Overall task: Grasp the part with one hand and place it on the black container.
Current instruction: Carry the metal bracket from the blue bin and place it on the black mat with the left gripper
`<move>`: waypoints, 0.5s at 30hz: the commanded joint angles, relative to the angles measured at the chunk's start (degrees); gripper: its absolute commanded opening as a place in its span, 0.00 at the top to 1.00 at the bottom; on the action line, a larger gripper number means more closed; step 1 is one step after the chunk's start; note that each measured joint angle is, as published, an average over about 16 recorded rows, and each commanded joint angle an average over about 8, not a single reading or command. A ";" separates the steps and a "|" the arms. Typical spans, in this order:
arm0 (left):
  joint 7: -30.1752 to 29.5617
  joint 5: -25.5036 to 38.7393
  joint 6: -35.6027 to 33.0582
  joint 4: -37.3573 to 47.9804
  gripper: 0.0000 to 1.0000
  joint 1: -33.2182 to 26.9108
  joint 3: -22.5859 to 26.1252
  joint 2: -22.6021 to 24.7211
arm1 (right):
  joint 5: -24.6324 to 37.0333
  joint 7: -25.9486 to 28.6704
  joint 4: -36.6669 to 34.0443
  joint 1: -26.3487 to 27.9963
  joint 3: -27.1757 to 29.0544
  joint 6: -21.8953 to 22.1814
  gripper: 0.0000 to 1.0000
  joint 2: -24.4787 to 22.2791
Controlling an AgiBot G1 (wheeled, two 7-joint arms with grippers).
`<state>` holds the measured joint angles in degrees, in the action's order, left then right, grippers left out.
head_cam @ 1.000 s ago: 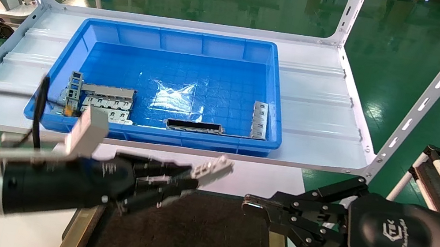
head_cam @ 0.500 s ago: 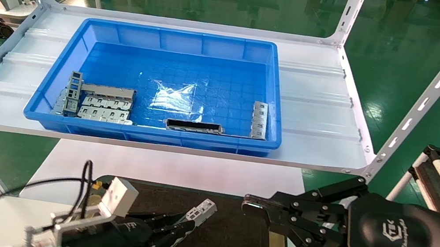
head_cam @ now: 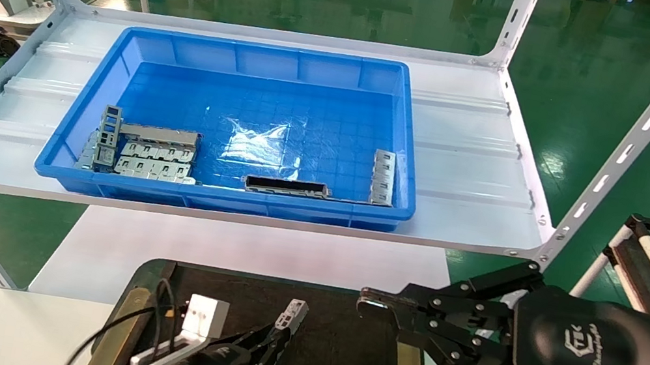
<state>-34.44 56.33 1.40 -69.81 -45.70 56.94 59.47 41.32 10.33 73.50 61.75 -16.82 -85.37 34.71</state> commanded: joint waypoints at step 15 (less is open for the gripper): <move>0.70 -12.60 14.56 11.48 1.00 -6.22 10.32 10.54 | -0.04 -0.03 0.00 0.01 -0.05 0.02 1.00 -0.02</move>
<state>-33.86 43.94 15.34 -58.66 -51.82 66.95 69.75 41.28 10.31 73.50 61.76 -16.87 -85.35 34.69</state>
